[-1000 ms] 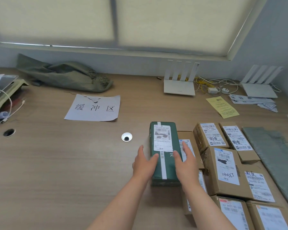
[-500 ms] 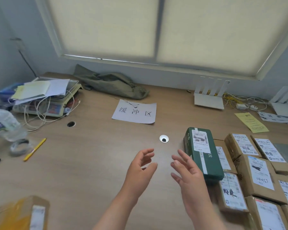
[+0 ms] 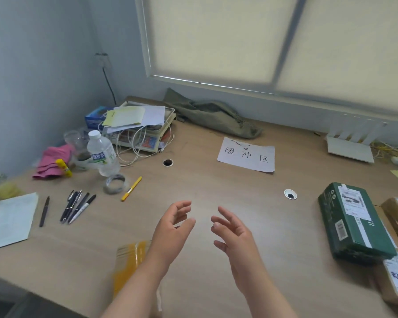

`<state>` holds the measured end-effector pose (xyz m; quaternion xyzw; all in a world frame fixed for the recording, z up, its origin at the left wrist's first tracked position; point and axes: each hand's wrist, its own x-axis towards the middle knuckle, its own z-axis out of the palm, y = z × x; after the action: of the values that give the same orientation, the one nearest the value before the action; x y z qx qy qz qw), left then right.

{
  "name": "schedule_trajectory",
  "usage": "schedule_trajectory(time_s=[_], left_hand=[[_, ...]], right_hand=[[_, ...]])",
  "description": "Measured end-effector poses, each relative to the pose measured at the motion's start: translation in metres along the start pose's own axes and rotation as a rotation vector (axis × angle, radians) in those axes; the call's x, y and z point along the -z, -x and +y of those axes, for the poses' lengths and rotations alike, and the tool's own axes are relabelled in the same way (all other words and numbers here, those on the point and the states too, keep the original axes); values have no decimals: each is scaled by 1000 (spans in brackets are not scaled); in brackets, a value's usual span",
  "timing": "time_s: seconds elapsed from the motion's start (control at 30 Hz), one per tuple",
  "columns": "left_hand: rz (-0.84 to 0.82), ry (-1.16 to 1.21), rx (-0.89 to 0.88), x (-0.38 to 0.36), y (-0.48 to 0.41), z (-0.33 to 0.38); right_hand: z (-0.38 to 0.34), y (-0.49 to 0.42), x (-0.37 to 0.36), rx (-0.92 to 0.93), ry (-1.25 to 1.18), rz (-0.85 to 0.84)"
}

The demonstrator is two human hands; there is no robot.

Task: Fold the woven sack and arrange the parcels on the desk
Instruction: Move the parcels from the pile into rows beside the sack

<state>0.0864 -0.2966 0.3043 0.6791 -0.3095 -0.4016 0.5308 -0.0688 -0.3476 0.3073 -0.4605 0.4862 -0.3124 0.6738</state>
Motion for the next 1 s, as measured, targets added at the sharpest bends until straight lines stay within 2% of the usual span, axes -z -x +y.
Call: schedule_trajectory(time_s=[0.3, 0.4, 0.57, 0.73, 0.87, 1.0], left_hand=[[210, -143, 161, 116, 12, -64], [194, -175, 298, 127, 22, -87], [107, -79, 490, 120, 36, -115], [133, -65, 446, 104, 40, -126], [115, -15, 392, 91, 37, -115], [139, -116, 299, 65, 31, -90]], right_hand=[[63, -6, -90, -185, 228, -167], [84, -4, -100, -260, 297, -178], [106, -1, -110, -341, 365, -204], [109, 4, -113, -258, 348, -268], [94, 5, -98, -157, 357, -213], [78, 4, -73, -19, 339, -146]])
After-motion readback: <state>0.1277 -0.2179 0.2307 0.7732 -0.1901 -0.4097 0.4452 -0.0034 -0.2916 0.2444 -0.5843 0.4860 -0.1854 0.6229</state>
